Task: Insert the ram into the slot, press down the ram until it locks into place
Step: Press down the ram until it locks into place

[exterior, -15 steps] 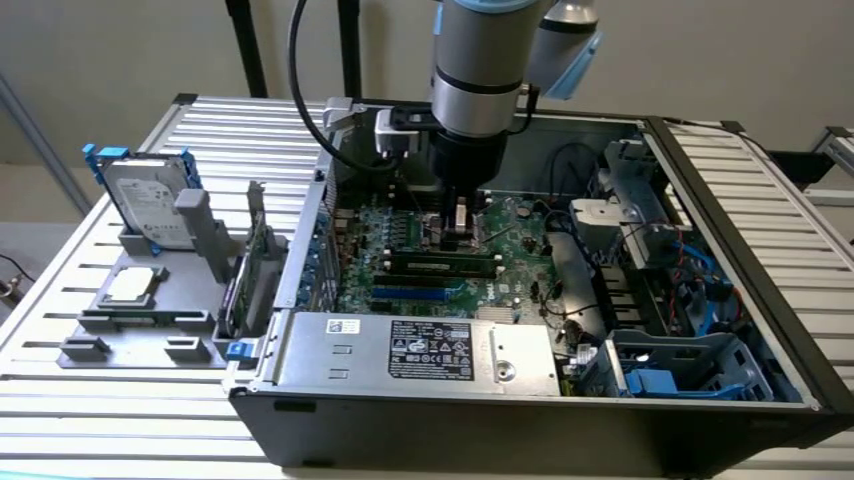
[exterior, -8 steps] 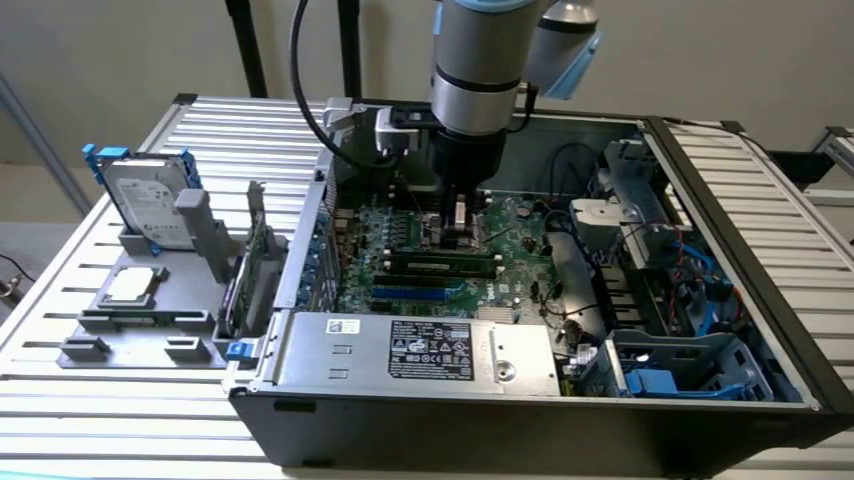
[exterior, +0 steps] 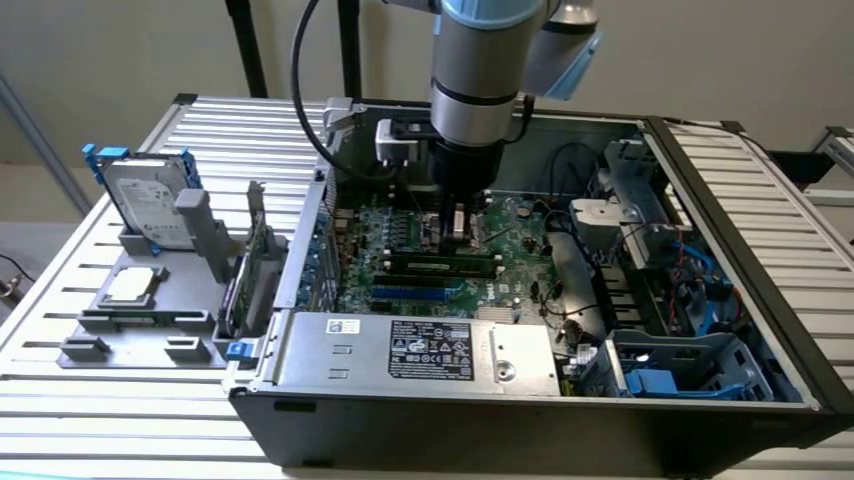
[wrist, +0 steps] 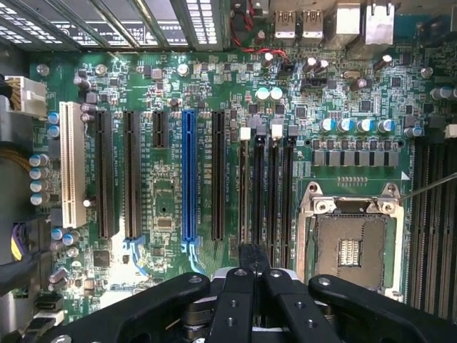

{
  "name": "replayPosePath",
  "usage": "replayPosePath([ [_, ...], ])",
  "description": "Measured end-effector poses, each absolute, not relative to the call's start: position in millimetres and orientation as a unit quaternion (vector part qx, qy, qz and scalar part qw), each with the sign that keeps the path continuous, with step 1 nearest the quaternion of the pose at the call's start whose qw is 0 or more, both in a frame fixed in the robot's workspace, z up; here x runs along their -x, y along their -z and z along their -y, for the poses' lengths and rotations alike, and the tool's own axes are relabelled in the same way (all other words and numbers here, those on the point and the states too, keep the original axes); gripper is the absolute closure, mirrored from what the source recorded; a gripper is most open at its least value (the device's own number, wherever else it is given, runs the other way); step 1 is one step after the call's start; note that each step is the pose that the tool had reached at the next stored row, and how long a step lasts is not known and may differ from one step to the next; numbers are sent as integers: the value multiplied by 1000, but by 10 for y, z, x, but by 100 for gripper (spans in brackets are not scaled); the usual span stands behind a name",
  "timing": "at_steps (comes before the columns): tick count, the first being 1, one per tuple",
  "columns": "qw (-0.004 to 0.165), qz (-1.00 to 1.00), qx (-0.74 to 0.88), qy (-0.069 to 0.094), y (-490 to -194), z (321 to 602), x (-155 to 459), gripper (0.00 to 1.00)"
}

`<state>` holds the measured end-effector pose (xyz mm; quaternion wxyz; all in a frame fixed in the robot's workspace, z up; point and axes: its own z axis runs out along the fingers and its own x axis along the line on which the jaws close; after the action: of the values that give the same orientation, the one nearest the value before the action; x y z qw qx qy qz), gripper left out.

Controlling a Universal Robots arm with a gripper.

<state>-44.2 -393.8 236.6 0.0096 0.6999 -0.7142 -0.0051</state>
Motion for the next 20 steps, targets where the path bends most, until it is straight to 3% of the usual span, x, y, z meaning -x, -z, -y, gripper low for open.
replayPosePath([
  [12,11,714,-700,4,-2261,3930,443,89],
  [20,12,714,-700,5,-2601,3929,437,89],
])
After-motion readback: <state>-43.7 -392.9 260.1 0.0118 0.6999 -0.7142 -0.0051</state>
